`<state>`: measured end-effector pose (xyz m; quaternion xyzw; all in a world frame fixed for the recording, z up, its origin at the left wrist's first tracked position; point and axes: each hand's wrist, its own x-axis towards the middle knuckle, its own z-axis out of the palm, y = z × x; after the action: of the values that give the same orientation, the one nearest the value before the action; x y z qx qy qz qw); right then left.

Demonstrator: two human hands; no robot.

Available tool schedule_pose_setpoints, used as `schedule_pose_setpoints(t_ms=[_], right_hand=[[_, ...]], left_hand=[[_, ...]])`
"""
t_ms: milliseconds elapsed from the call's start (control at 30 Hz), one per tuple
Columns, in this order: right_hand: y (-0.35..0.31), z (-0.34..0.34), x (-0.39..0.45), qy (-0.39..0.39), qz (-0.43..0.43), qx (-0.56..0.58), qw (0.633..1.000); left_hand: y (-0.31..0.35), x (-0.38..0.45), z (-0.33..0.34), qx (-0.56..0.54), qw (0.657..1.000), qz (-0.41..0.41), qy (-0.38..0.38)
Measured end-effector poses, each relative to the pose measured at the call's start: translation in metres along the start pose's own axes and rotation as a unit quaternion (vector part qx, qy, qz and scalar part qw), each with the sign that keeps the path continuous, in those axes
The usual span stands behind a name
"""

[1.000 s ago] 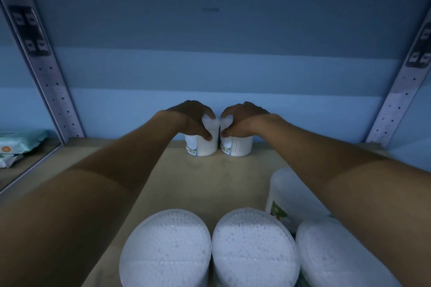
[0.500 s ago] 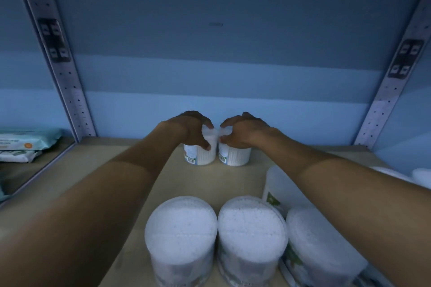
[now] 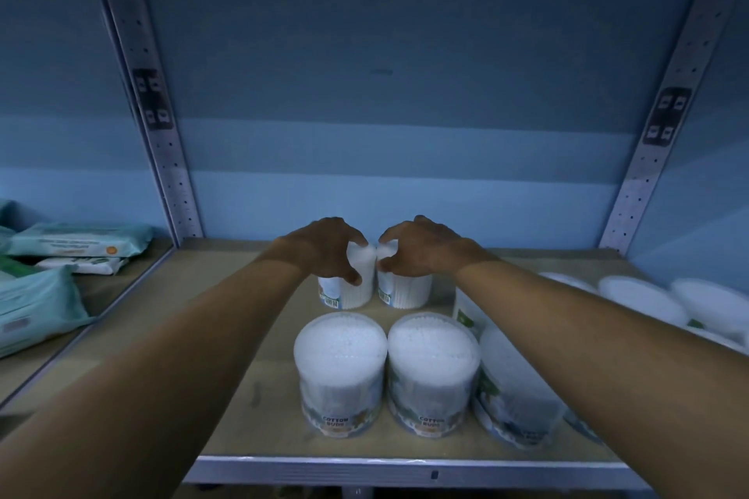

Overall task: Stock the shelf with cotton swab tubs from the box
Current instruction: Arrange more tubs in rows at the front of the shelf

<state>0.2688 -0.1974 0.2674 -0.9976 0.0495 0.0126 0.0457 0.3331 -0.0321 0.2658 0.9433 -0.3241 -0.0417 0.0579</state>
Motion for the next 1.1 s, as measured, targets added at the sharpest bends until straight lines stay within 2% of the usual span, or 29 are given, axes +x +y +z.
schedule_pose_setpoints(t_ms=[300, 467, 767, 967, 1100], right_hand=[[-0.009, -0.009, -0.023, -0.028, 0.0, 0.007, 1.0], [-0.015, -0.026, -0.024, -0.019, 0.041, -0.013, 0.999], [-0.018, -0.043, -0.029, -0.053, 0.102, 0.01, 0.993], [-0.018, -0.038, -0.023, -0.06, 0.086, -0.001, 0.995], [-0.015, -0.04, -0.019, -0.093, 0.061, -0.005, 0.994]], left_hand=[[0.008, -0.027, -0.014, 0.03, 0.999, -0.009, -0.037], [0.002, -0.03, -0.023, 0.032, 0.998, -0.016, -0.041], [-0.002, -0.027, -0.027, 0.02, 0.998, -0.018, -0.062], [0.0, -0.025, -0.026, 0.022, 0.998, -0.015, -0.061], [0.001, -0.024, -0.025, 0.022, 0.998, -0.012, -0.062]])
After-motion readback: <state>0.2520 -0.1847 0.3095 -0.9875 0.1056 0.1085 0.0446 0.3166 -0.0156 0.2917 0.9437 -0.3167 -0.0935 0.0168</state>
